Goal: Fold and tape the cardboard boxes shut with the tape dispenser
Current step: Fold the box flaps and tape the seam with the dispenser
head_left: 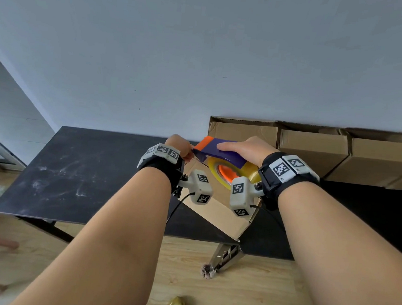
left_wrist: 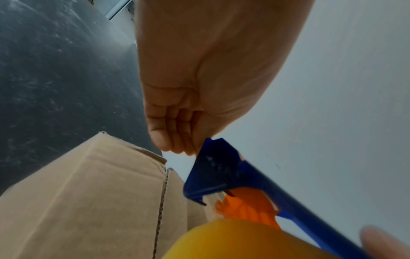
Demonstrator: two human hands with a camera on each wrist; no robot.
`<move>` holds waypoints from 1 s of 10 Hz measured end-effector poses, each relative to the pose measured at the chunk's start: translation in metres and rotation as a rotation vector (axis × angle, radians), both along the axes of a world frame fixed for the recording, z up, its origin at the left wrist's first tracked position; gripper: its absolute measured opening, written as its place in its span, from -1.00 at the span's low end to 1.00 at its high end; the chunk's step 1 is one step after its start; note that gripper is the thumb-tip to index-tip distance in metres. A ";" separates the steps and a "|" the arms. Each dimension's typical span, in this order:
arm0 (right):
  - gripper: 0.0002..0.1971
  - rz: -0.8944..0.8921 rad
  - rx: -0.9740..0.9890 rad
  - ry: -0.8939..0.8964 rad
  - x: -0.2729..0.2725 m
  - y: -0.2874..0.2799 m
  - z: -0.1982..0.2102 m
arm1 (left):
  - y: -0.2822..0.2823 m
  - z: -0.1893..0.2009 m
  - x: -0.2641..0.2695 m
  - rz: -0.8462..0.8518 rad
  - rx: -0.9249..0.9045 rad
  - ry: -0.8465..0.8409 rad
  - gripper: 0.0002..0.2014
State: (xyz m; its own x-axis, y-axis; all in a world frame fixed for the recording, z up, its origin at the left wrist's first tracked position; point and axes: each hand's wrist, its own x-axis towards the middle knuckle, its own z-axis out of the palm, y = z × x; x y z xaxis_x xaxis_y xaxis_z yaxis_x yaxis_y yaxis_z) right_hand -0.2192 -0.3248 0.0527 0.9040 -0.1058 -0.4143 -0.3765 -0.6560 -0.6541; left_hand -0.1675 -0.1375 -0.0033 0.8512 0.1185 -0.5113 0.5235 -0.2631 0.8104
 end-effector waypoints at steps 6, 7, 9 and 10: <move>-0.58 0.036 -0.083 0.090 -0.011 0.006 0.010 | 0.013 -0.009 0.005 -0.200 0.545 -0.086 -0.69; -0.56 0.015 -0.100 0.085 -0.010 0.007 0.005 | 0.013 -0.020 -0.005 -0.235 0.590 -0.224 -0.72; -0.55 0.013 -0.128 0.082 -0.008 0.011 0.001 | 0.017 -0.044 0.010 -0.012 0.191 -0.072 -0.67; -0.55 0.031 -0.151 0.085 -0.004 0.015 0.001 | 0.018 -0.047 0.009 -0.042 0.253 -0.117 -0.67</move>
